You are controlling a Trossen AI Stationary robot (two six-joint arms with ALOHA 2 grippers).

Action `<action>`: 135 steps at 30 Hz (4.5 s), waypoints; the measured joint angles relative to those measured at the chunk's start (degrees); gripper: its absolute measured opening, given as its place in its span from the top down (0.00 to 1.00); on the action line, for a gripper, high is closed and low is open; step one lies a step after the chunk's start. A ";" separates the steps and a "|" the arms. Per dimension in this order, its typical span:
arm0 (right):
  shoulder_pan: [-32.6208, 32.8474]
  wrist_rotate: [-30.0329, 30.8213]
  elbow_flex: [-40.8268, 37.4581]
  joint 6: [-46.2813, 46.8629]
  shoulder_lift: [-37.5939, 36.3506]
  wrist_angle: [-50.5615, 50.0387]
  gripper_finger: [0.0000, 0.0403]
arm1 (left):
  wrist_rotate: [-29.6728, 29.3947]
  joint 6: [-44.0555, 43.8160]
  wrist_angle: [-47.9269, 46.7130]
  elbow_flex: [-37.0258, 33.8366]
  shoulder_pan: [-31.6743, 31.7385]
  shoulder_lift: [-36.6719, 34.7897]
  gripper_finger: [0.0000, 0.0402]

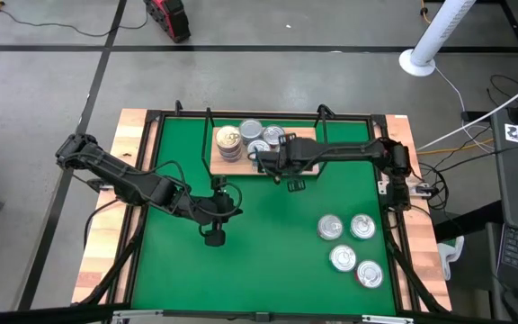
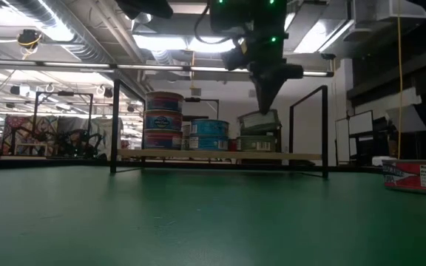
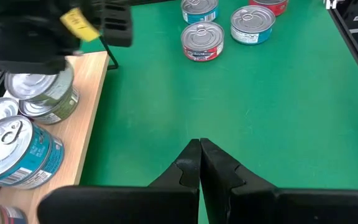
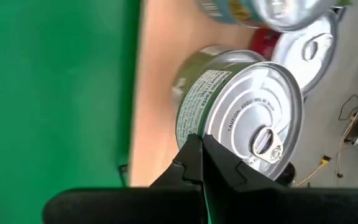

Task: Stack canned seafood by type on shelf
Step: Stack the green tuna can on top of the other green tuna can on the shelf, then stack the red tuna can on top of the other red tuna can on the shelf

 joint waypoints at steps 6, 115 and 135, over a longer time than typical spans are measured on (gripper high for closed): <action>-3.09 -3.12 -0.01 -1.70 0.00 2.63 1.00 | 0.00 0.04 -0.01 0.00 0.00 0.00 1.00; 36.66 -15.34 -39.90 56.63 -14.65 17.49 0.71 | 0.07 -0.18 11.21 0.00 -0.98 5.46 1.00; 36.86 -14.65 -40.33 55.29 -14.49 17.09 0.99 | 0.07 -0.15 11.19 0.00 -0.98 5.46 1.00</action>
